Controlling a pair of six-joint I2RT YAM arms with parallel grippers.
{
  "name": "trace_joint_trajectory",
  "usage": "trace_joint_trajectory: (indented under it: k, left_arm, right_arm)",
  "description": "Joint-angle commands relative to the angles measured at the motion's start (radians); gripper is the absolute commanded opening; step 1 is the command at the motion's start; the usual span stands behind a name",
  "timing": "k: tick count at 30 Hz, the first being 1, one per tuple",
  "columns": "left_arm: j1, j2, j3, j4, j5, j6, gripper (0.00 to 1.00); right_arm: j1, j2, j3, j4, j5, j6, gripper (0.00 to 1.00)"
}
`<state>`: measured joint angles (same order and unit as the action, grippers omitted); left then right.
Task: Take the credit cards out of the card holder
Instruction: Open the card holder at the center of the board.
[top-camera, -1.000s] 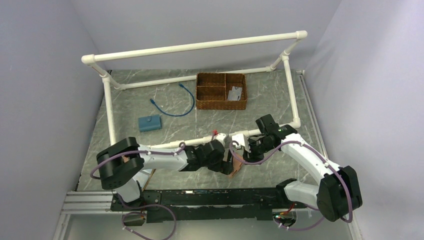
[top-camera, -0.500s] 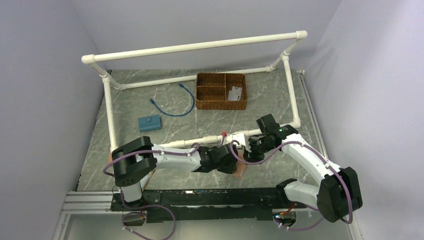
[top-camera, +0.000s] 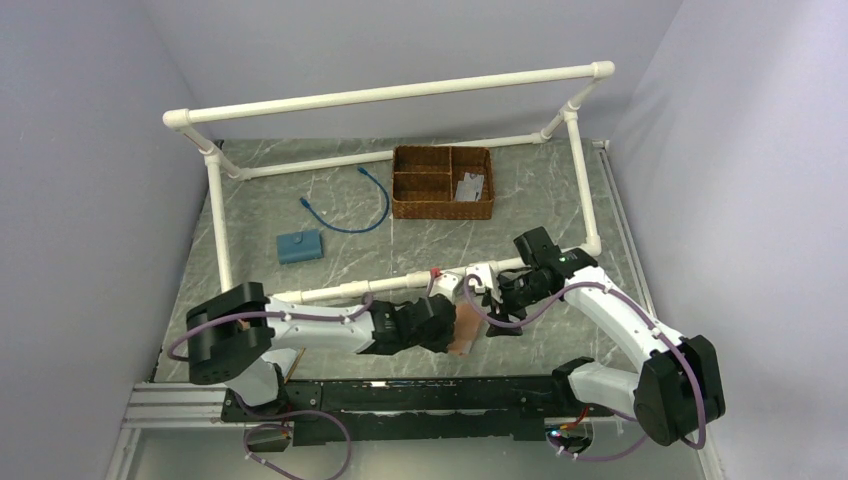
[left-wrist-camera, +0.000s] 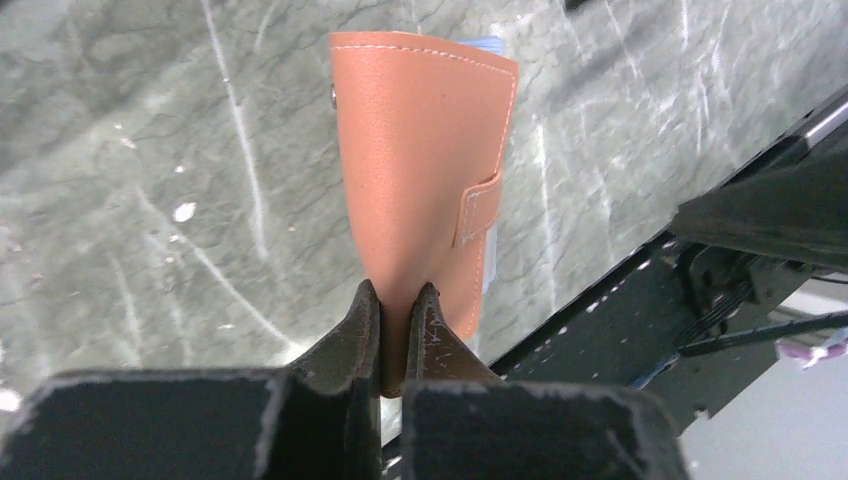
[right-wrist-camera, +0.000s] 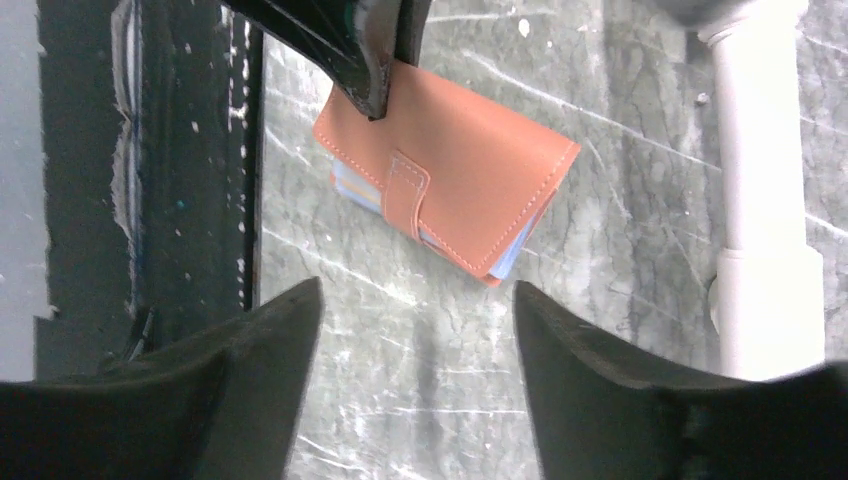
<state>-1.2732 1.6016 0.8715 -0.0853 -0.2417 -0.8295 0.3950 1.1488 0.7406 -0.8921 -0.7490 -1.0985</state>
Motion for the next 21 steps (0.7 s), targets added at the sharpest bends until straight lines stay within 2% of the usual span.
trace_joint_trajectory:
  k: [1,3,5,13,21]
  left_arm:
    - [-0.008,-0.068,-0.076,-0.034,-0.056,0.241,0.00]
    - [-0.010,-0.101,-0.104,0.006,-0.039,0.336,0.00]
    - [-0.011,-0.139,-0.128,0.032,-0.034,0.426,0.00]
    - [-0.017,-0.282,-0.205,0.162,0.010,0.615,0.00]
    - [-0.028,-0.331,-0.235,0.275,0.023,0.650,0.00]
  right_arm:
    - [-0.004,-0.001,0.062,0.033,-0.104,0.070,0.81]
    - [-0.011,0.012,0.086,0.045,-0.127,0.112,0.94]
    - [-0.031,0.040,0.124,0.044,-0.170,0.152,0.99]
    - [-0.065,0.190,0.195,-0.055,-0.321,0.155,1.00]
    - [-0.027,0.260,0.191,-0.074,-0.376,0.161,1.00]
